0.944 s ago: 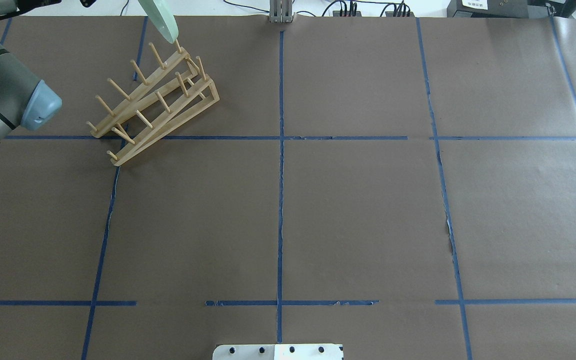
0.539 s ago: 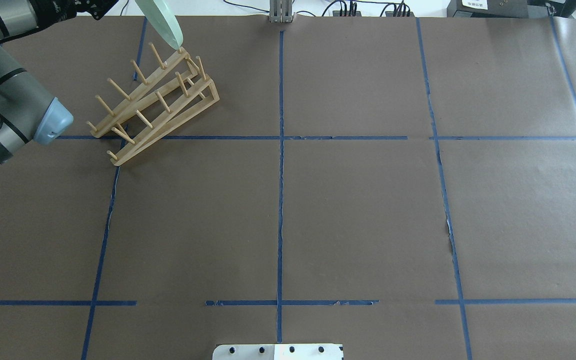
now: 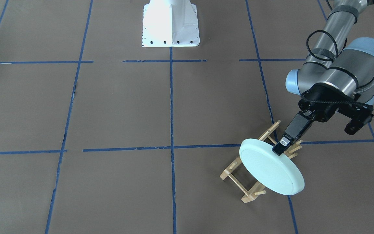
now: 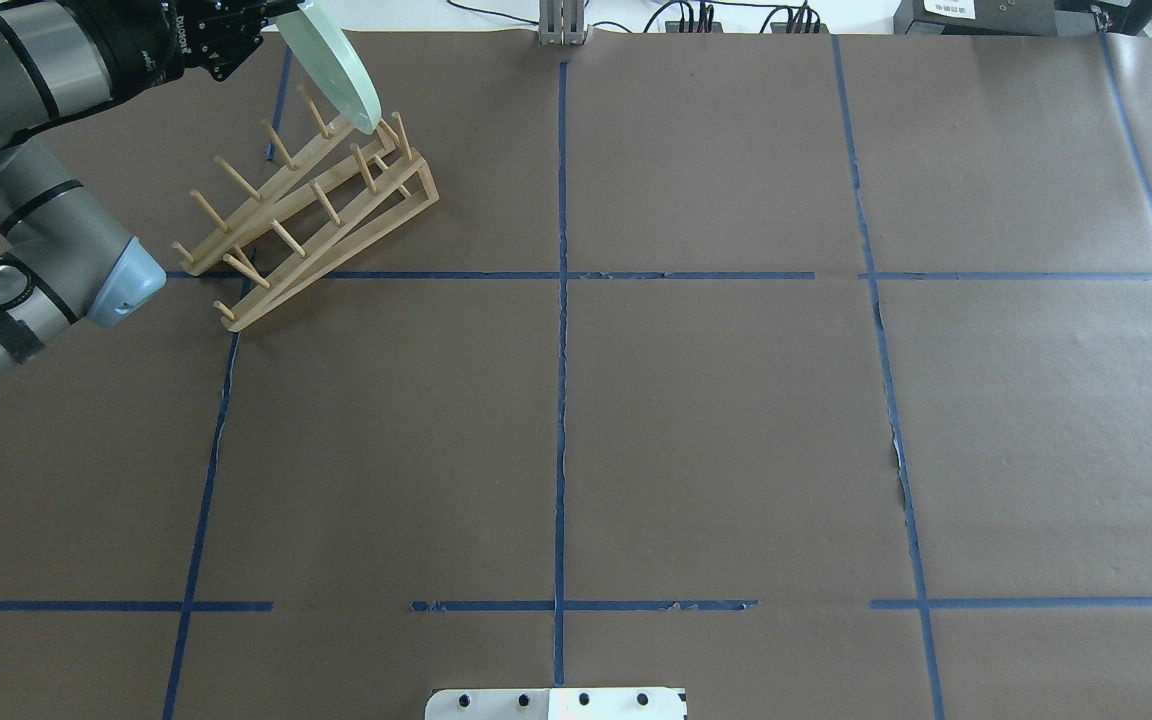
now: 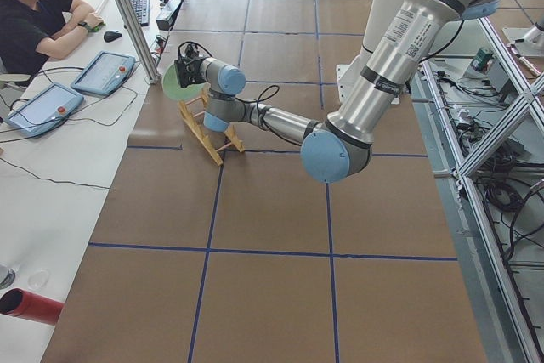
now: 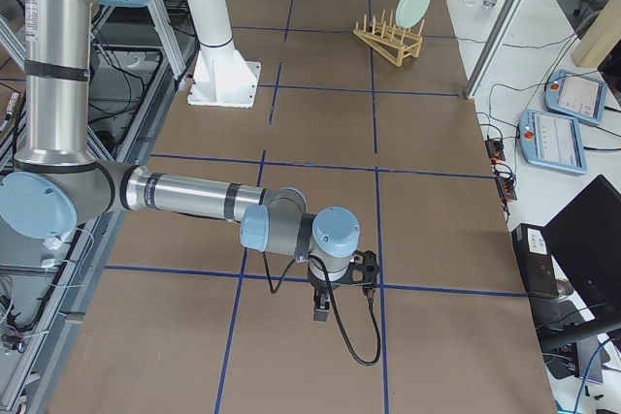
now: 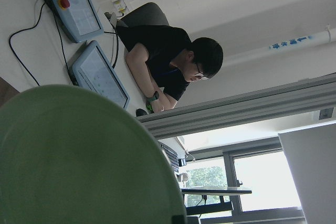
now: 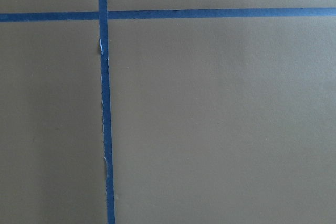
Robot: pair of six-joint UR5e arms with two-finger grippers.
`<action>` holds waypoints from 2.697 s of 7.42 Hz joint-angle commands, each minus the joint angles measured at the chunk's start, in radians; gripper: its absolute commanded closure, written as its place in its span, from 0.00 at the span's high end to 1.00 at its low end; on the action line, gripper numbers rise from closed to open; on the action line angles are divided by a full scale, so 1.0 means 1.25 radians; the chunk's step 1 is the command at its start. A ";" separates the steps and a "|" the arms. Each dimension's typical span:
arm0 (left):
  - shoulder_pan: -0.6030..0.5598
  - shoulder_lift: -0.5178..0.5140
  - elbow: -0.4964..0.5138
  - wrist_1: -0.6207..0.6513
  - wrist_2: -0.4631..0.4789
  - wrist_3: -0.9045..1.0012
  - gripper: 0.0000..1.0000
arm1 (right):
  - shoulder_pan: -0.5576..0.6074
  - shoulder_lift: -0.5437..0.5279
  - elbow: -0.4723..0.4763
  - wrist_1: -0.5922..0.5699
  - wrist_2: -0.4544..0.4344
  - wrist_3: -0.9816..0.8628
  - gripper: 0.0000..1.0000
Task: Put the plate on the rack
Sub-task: 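Lower the upright plate with the left gripper into the rack slots, then open the left gripper and pull it back from the plate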
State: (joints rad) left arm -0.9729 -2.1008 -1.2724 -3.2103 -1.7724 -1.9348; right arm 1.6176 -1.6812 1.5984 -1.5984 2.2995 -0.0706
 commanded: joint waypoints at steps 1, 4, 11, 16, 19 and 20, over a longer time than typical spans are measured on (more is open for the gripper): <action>0.034 0.024 0.005 0.002 0.002 0.004 0.00 | -0.001 0.000 0.000 0.000 0.000 0.000 1.00; 0.036 0.030 0.005 0.008 0.000 0.005 0.00 | -0.001 0.000 0.000 0.000 0.000 0.000 1.00; -0.055 0.035 -0.089 0.340 -0.255 0.088 1.00 | 0.001 0.000 0.001 0.000 0.000 0.000 1.00; -0.131 0.154 -0.356 1.180 -0.375 0.820 1.00 | -0.001 0.000 0.000 0.000 0.000 0.000 1.00; -0.270 0.237 -0.389 1.374 -0.380 1.293 1.00 | -0.001 0.000 0.000 0.000 0.000 0.000 1.00; -0.333 0.291 -0.380 1.377 -0.416 1.449 1.00 | 0.001 0.000 0.000 0.000 0.000 0.000 1.00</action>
State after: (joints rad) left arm -1.2976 -1.8121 -1.7551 -1.5201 -2.2567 -0.3779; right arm 1.6177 -1.6813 1.5984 -1.5985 2.2994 -0.0706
